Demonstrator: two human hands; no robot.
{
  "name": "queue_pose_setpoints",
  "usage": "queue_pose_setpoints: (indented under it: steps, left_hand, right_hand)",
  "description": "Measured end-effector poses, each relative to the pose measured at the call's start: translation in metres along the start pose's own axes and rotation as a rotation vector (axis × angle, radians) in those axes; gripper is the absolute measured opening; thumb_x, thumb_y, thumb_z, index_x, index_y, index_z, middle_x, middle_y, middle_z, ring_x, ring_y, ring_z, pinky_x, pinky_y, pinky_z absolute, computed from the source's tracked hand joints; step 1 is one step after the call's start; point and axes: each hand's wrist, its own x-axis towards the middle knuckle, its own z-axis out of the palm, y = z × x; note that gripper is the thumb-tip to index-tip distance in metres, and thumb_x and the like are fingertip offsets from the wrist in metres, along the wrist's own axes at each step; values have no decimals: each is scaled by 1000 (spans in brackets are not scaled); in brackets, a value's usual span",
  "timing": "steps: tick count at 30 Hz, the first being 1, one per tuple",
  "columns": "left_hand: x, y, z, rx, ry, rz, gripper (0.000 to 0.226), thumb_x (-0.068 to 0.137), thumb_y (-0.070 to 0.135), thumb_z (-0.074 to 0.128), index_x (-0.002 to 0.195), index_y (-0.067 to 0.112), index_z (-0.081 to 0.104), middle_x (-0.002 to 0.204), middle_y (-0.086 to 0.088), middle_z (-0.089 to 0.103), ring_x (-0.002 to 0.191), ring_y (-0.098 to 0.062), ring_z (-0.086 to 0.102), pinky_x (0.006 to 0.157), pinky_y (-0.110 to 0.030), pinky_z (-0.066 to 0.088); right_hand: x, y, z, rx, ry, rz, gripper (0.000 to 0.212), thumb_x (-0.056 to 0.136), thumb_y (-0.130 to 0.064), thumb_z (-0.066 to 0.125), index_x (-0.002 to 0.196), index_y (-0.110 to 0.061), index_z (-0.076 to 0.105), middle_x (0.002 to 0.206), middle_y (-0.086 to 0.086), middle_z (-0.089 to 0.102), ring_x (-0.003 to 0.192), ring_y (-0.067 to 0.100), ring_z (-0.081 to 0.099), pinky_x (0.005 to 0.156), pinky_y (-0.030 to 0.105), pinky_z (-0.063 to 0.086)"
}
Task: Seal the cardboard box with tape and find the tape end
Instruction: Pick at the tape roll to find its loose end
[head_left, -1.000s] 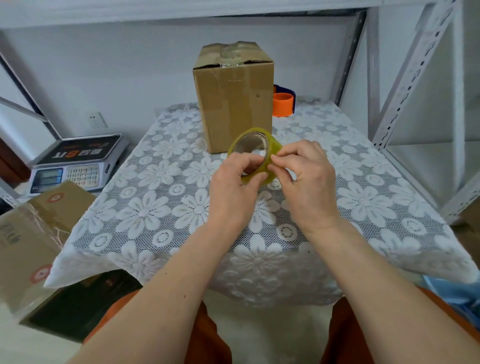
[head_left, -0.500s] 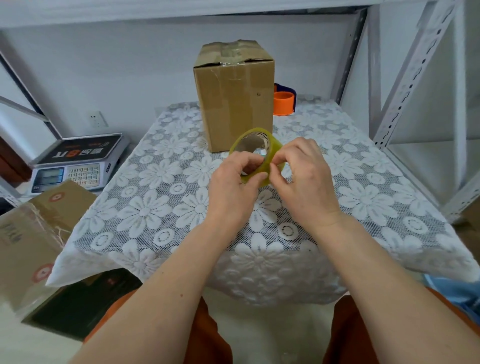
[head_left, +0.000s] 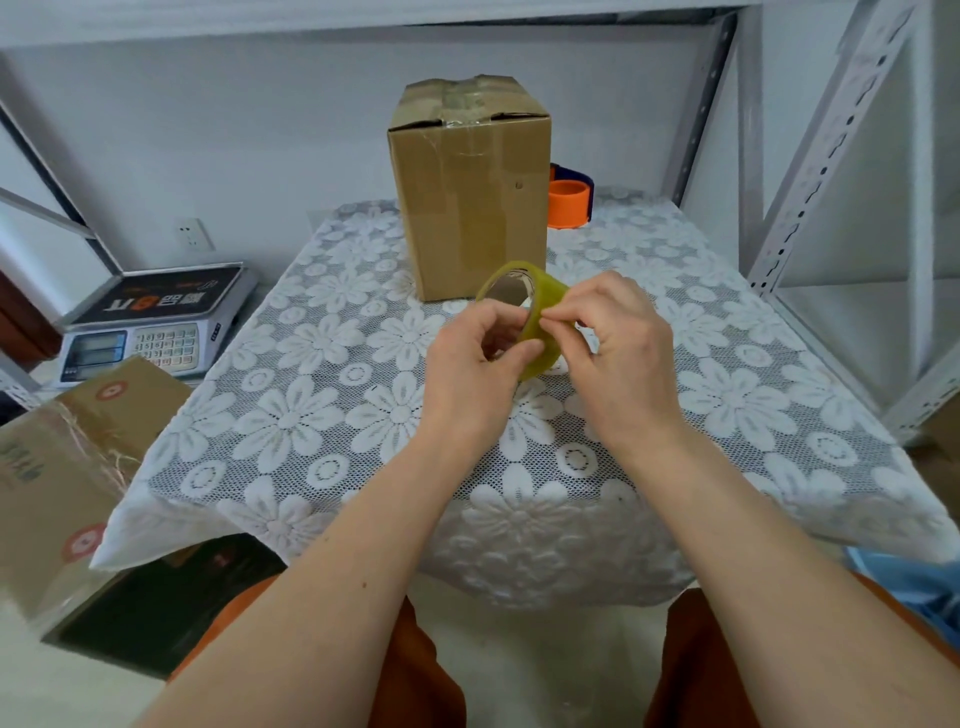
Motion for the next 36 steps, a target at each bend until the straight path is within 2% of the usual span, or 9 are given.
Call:
queue_pose_setpoints:
  steps: [4,10,14,19,24,27,29,32,36]
  left_hand:
    - [-1,0,0,25,-1,14,24,78,1,71,82,23,66,76,5,66,69,-3,59,72,-23,54]
    - [0,1,1,-50,-10,-35,20,78,1,71,83,20,67,79,1,68,73,-9,62,76,-29,56]
    - [1,2,2,-150,13,-92,17,79,2,71,84,18,68,78,-2,67,74,-11,60,77,-32,57]
    - [0,2,1,-128,-4,-75,17,78,2,72,82,17,68,73,2,64,69,-8,58,76,-34,56]
    - [0,0,1,-105,-6,-73,19,77,2,72,81,19,66,72,6,64,63,0,55,70,-24,52]
    - [0,1,1,-105,-15,-79,19,77,3,72,81,20,66,74,6,65,66,0,56,70,-22,52]
    - [1,1,1,-143,-21,-101,18,79,2,71,83,19,66,78,0,66,72,-7,60,75,-29,56]
    - [4,0,-1,-228,-10,-146,15,80,1,70,88,13,67,87,-11,68,79,-18,62,80,-38,57]
    - [4,0,-3,-240,-34,-150,15,79,1,71,86,14,67,88,-15,68,83,-24,63,84,-47,56]
  right_hand:
    - [-1,-1,1,-100,-56,-45,6,86,-3,59,81,-2,61,86,9,58,84,24,51,71,19,34]
    - [-1,-2,-2,-55,-60,-45,1,87,-3,57,87,-4,57,90,8,56,85,23,51,72,24,39]
    - [0,-2,-3,46,-14,44,27,86,-7,62,112,-7,63,98,8,60,92,20,56,80,29,47]
    - [1,3,-1,13,29,8,7,84,-5,64,84,-2,70,88,9,61,86,25,58,73,31,47]
    - [0,1,2,-106,-53,-33,7,89,-4,53,84,-3,59,91,10,55,86,23,49,73,19,34]
    - [1,1,0,-108,-85,-36,7,90,-6,51,86,-5,57,93,9,53,88,21,47,74,20,34]
    - [2,1,-4,-50,-67,-18,7,91,-7,52,93,-6,58,93,7,55,89,20,49,76,25,40]
    - [3,2,-8,29,-39,44,29,90,-8,56,119,-8,59,99,5,59,94,18,53,83,27,45]
    - [5,8,-7,39,-35,33,12,83,-10,66,92,-6,71,92,9,60,90,24,56,76,32,48]
